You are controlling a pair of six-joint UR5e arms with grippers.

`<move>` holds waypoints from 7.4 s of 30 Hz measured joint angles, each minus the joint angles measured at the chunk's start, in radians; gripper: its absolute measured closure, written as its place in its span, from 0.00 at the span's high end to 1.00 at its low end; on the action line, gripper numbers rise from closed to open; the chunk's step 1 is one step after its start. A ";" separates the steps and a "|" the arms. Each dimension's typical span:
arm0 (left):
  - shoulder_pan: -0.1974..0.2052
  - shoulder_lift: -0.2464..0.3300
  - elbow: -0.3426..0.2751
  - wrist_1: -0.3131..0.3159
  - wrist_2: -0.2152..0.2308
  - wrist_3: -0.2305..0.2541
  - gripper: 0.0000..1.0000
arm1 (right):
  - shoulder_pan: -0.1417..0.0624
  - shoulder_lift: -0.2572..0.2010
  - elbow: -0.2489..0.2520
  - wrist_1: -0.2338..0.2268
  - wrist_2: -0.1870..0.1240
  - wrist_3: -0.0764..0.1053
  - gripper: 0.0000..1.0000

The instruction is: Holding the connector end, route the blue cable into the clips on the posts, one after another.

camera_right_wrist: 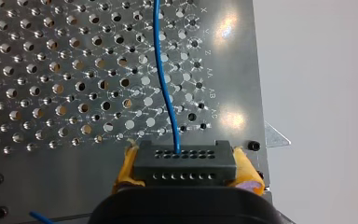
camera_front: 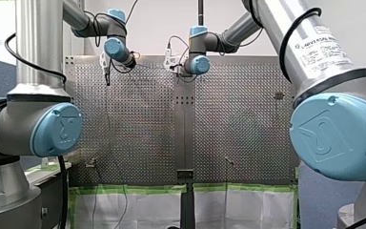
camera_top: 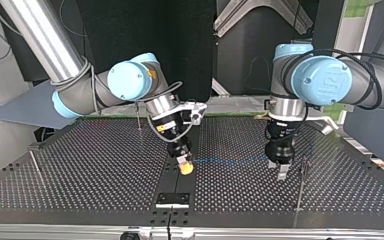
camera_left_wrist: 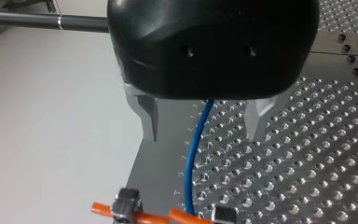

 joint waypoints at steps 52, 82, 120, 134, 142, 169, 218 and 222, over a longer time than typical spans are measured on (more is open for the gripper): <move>-0.092 -0.088 0.000 -0.017 -0.085 0.048 0.00 | -0.002 0.001 0.053 0.007 0.017 -0.008 0.00; -0.209 -0.191 -0.088 0.073 -0.179 0.047 0.00 | -0.035 0.118 0.286 -0.128 0.097 -0.009 0.00; -0.385 -0.584 -0.097 0.345 -0.289 0.055 0.00 | -0.111 0.231 0.474 -0.398 0.110 -0.043 0.00; -0.425 -0.709 -0.098 0.400 -0.308 0.056 0.00 | -0.131 0.322 0.538 -0.536 0.123 -0.036 0.00; -0.449 -0.767 -0.097 0.446 -0.309 0.041 0.00 | -0.149 0.325 0.580 -0.591 0.123 -0.034 0.00; -0.534 -0.878 -0.098 0.605 -0.345 0.015 0.00 | -0.219 0.498 0.683 -0.802 0.128 -0.032 0.00; -0.693 -1.054 0.099 0.606 -0.442 -0.036 0.00 | -0.402 0.341 0.888 -0.884 -0.010 -0.084 0.00; -0.703 -1.074 0.140 0.591 -0.450 -0.037 0.00 | -0.415 0.337 0.888 -0.880 -0.016 -0.087 0.00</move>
